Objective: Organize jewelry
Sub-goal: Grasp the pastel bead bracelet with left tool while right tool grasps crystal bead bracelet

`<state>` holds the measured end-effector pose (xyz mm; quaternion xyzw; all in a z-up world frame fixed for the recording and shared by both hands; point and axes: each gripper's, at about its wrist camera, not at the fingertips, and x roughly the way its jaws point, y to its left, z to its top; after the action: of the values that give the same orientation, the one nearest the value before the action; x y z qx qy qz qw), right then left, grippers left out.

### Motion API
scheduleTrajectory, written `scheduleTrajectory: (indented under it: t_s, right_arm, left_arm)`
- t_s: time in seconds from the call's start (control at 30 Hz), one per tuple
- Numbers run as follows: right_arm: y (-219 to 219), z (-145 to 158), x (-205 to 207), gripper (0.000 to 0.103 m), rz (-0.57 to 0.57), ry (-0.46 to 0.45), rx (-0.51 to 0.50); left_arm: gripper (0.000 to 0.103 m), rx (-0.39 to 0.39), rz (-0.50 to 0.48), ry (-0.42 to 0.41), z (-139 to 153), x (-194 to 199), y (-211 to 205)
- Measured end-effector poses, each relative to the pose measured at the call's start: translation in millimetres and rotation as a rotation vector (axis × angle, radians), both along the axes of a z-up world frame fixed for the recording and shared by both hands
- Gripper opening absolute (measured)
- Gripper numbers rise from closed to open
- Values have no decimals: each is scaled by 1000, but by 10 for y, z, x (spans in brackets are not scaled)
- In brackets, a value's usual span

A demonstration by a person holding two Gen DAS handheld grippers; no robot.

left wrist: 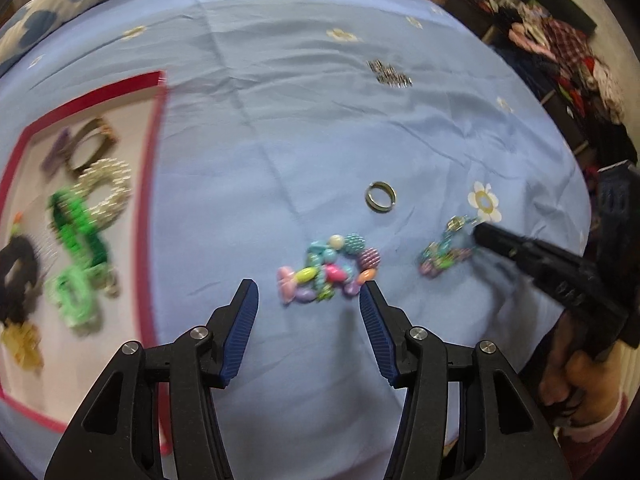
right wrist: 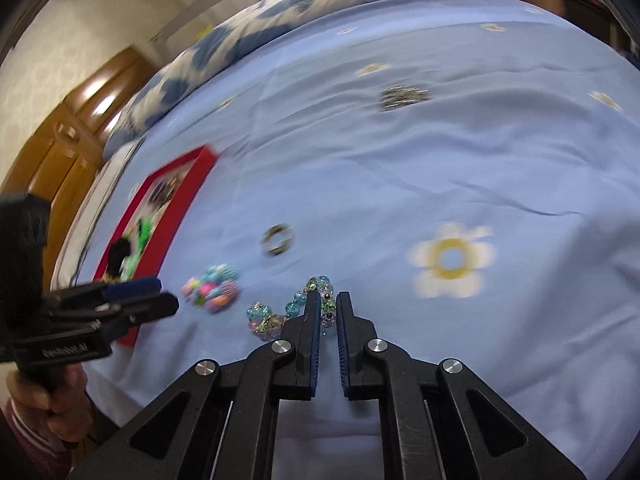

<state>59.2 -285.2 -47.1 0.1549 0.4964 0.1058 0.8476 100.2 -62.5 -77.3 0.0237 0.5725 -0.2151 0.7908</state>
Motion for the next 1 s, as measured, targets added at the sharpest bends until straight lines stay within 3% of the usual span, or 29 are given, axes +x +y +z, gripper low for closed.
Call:
scheduleTrajectory:
  t_s: [0.2, 0.27, 0.3, 0.33, 0.7, 1.0]
  right_arm:
    - [-276, 0, -47, 7, -52, 7, 47]
    - [-280, 4, -64, 7, -51, 6, 60]
    - [-263, 6, -58, 7, -50, 5, 63]
    - [-237, 9, -57, 7, -47, 3, 65]
    - [4, 176, -29, 7, 0, -33, 93]
    - [161, 368, -15, 7, 33, -65, 108]
  left_arm:
    - [48, 44, -30, -24, -141, 17, -220]
    - [29, 48, -39, -34, -140, 15, -239]
    - [13, 41, -43, -32, -135, 21, -237]
    - [11, 27, -44, -24, -130, 31, -223]
    - [8, -56, 7, -64, 106, -33, 38]
    - [8, -104, 70, -123, 460, -157, 386]
